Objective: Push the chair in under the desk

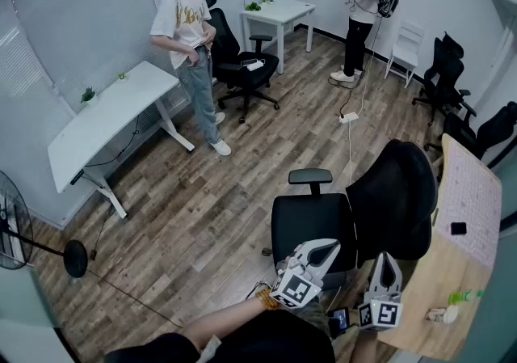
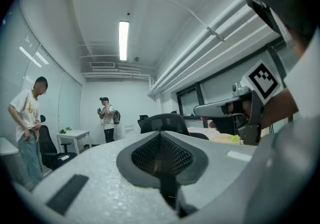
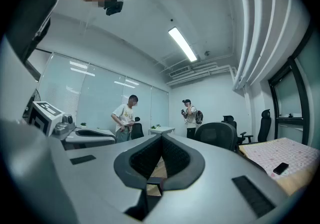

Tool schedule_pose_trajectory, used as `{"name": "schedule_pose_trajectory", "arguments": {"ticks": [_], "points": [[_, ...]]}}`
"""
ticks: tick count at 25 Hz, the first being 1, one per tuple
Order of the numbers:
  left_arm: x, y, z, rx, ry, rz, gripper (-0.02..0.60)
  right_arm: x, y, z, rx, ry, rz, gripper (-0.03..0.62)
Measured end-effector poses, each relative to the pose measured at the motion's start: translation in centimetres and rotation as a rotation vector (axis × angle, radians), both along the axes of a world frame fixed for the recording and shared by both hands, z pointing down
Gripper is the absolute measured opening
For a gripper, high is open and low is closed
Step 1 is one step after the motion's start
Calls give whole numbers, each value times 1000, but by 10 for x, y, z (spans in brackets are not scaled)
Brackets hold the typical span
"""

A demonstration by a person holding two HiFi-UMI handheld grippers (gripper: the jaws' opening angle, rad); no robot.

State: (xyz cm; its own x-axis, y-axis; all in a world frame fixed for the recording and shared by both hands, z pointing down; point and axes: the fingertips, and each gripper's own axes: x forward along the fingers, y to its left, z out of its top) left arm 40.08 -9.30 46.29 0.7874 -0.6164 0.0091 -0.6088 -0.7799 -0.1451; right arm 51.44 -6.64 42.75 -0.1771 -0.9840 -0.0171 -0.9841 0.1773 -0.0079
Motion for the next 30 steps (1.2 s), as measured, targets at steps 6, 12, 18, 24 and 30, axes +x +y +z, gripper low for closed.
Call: {"name": "schedule_pose_trajectory", "arguments": {"ticks": [6,12,18,24,30], "points": [[58,-36,-14,3,16,-23,37,72,-35,3,-28,52,33,3],[112,-59,-21,-12,10,-8,52,126,-55,11,-55,74,67,18],[153,-82,-37,-3,14,3,79,162,-72,18,-73,64,82,31],[194,-94,-26,-11,-5,12,120,196,-81,41,-106,55,102,60],[220,-108,-25,-66,7,-15,170,220,-91,58,-151,17,116,71]]}}
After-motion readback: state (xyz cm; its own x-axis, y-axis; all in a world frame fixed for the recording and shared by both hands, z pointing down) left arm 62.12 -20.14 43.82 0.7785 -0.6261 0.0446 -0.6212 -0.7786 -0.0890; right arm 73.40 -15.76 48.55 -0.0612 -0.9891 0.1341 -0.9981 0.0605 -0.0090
